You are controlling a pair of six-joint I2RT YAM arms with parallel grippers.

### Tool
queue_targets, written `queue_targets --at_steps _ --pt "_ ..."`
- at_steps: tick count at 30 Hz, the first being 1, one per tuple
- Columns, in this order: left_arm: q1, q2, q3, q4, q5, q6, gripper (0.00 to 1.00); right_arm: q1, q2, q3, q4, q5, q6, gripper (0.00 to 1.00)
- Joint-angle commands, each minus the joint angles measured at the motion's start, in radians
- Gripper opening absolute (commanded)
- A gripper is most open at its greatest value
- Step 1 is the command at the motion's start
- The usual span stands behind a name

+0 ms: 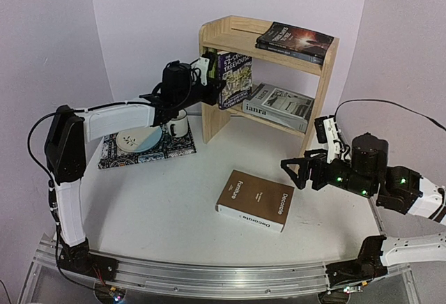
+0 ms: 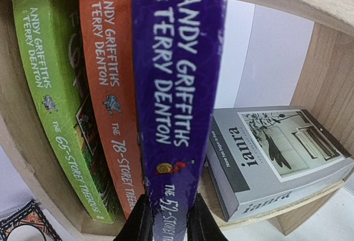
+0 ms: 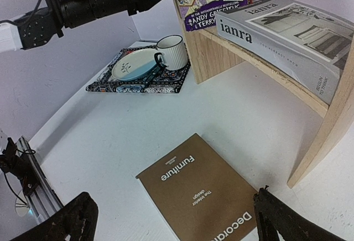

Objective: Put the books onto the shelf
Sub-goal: Adjust the book on the shelf.

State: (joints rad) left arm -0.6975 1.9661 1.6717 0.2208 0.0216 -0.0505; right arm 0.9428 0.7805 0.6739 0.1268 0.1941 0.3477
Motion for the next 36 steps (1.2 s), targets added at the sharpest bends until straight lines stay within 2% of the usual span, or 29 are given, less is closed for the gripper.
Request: queue_targets --at_steps 1,18,36 --pt "-0.001 0.041 0.088 0.051 -0.012 0.001 0.09 -0.002 -0.018 0.028 0.019 0.025 -0.012 0.98" --pt "0.001 0.144 0.223 0.045 -0.091 0.014 0.11 -0.003 -0.010 0.041 0.019 0.028 -0.021 0.98" --pt "0.005 0.123 0.221 0.023 -0.198 0.033 0.10 -0.004 0.007 0.048 0.019 0.025 -0.019 0.98"
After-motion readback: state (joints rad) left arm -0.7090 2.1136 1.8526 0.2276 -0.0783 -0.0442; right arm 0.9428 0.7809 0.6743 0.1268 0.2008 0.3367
